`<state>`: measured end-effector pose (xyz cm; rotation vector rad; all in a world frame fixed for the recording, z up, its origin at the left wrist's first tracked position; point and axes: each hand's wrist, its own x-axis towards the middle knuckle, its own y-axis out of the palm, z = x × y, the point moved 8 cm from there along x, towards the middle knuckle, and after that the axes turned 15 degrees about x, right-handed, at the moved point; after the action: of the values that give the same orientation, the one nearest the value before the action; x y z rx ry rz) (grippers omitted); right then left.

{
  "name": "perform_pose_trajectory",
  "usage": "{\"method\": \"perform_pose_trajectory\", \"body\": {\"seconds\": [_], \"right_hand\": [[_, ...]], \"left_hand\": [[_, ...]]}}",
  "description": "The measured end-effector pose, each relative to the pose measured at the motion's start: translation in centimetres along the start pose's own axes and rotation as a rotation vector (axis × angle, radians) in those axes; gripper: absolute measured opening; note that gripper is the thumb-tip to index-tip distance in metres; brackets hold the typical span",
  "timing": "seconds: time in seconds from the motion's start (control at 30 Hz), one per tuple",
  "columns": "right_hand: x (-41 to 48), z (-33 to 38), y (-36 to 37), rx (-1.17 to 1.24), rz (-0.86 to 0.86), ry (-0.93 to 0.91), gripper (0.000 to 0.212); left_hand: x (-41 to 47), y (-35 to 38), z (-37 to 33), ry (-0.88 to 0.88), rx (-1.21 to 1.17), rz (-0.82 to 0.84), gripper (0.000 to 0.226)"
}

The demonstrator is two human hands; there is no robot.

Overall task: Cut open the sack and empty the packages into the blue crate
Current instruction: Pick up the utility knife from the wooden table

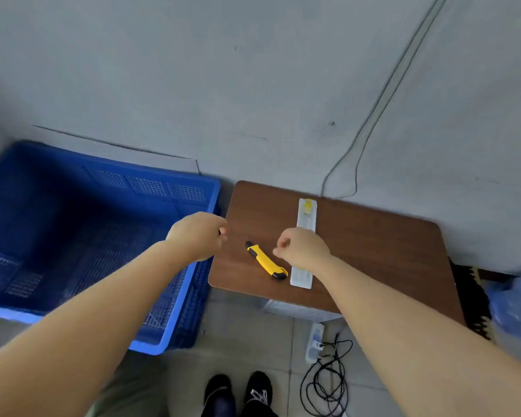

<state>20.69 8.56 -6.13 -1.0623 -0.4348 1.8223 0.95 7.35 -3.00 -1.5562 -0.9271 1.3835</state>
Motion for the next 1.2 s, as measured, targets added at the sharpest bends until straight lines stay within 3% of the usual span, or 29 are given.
{"method": "perform_pose_trajectory", "body": {"seconds": [0.2,0.63,0.73,0.87,1.1,1.2], "right_hand": [[6.0,-4.8,6.3,-0.035,0.045,0.082,0.027],[15.4,-11.2,15.1,-0.123,-0.112,0.139,0.053],[16.2,-11.8,15.3,-0.091,-0.145,0.152,0.051],[16.6,-12.0,15.0,0.078,-0.088,0.205,0.035],[14.1,-7.8,12.4,0.755,-0.024,0.340,0.015],[12.7,-5.2,10.5,0.894,-0.014,0.413,0.018]], "left_hand": [[5.2,7.7,0.6,-0.014,-0.008,0.117,0.026],[12.7,19.4,1.2,0.017,-0.025,0.179,0.029],[13.4,20.3,1.5,0.013,-0.043,0.187,0.029],[13.7,19.8,1.6,0.013,-0.056,0.190,0.027],[12.5,14.5,2.2,-0.011,-0.087,0.163,0.025],[11.3,11.5,2.5,-0.013,-0.101,0.145,0.024]]}}
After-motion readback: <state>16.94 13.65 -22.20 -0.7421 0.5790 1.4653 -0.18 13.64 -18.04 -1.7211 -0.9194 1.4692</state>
